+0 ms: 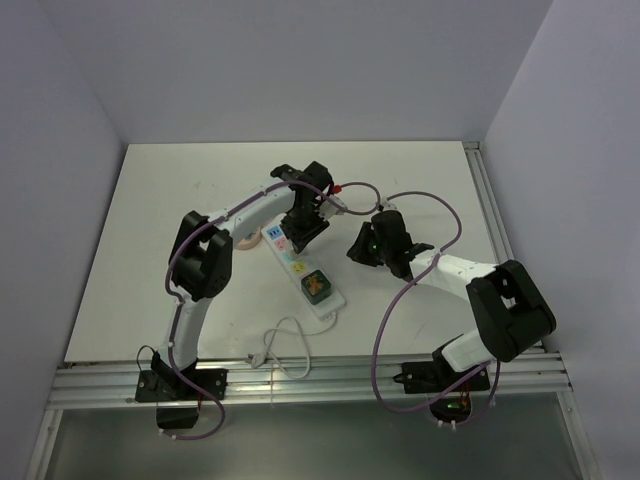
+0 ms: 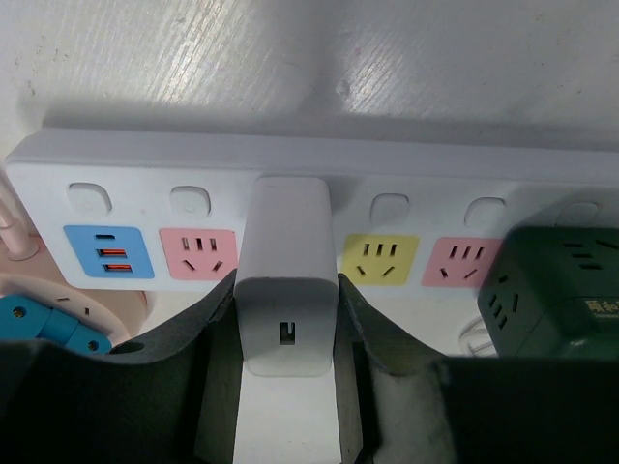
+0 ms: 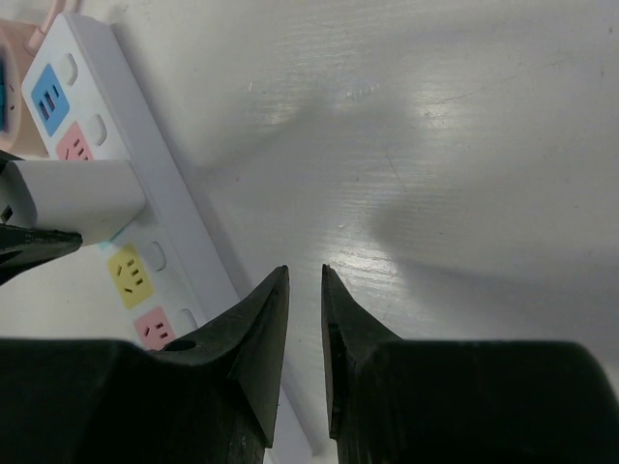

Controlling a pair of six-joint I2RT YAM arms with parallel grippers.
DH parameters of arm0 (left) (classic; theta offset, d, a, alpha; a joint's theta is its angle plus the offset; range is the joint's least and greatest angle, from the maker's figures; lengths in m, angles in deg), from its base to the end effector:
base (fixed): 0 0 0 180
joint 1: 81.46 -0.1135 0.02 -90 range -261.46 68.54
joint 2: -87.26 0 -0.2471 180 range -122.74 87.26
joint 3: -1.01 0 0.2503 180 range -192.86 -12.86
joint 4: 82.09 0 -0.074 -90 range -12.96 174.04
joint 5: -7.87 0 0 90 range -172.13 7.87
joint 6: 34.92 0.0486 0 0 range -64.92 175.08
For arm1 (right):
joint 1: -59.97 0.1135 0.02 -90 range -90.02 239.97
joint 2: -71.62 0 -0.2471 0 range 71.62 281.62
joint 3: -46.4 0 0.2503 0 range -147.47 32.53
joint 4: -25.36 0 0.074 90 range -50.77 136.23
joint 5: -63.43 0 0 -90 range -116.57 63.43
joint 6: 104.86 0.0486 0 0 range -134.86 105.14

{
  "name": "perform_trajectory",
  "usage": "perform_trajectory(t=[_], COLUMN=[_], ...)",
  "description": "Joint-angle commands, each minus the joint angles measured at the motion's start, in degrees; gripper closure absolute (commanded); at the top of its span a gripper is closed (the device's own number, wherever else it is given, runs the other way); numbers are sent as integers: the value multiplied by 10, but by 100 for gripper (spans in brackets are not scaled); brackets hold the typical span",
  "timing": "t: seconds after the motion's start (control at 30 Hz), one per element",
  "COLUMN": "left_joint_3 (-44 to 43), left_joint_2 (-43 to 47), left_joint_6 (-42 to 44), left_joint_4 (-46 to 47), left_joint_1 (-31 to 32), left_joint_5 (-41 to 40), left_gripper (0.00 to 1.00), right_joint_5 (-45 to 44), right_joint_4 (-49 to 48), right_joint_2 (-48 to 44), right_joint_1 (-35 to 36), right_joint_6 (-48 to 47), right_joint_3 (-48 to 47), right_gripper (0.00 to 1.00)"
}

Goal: Insert the plug

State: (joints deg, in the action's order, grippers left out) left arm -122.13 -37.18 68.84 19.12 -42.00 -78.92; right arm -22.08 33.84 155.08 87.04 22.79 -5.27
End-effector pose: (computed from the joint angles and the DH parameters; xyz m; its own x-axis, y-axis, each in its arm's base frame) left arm 0.3311 -0.2761 0.1909 -0.5860 0.7900 -0.1803 0.8045 0.5939 -0.0126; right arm 0.2637 0.1390 0.1480 -0.7653 0.2927 -0.5732 -0.0497 0.8610 0.5061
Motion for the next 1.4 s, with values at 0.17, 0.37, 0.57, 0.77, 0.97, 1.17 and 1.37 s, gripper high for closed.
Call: perform_trajectory(t=[0.17,0.37,0.57,0.77,0.97,1.17,1.37], left_joint_3=[63,126,158,127,97,64,33], left_joint_2=[6,46,50,43,52,68,82], left_joint_6=[-8,-14,-18,-26,-22,-22,-26], left_joint_4=[35,95,130,123,107,110,110], left_joint_1=[3,4,1,-1,-9,-20,-32], left_joint_5=[0,16,37,30,21,9,1], left_gripper=[100,100,100,89,57,25,7], right_joint_5=[-5,-3,-3,-3,-4,-4,-7], right_joint_4=[-19,-18,-14,-9,-10,-10,-9], right_joint_2=[-15,-15,-19,-19,-19,-19,-22], right_joint_1=[-5,-5,-6,-6,-6,-6,-7], right_joint_6=[-1,-1,-2,-3,-3,-3,-3], right_joint_3=[4,2,0,-3,-3,-4,-5], right_gripper=[73,73,73,73,73,73,73])
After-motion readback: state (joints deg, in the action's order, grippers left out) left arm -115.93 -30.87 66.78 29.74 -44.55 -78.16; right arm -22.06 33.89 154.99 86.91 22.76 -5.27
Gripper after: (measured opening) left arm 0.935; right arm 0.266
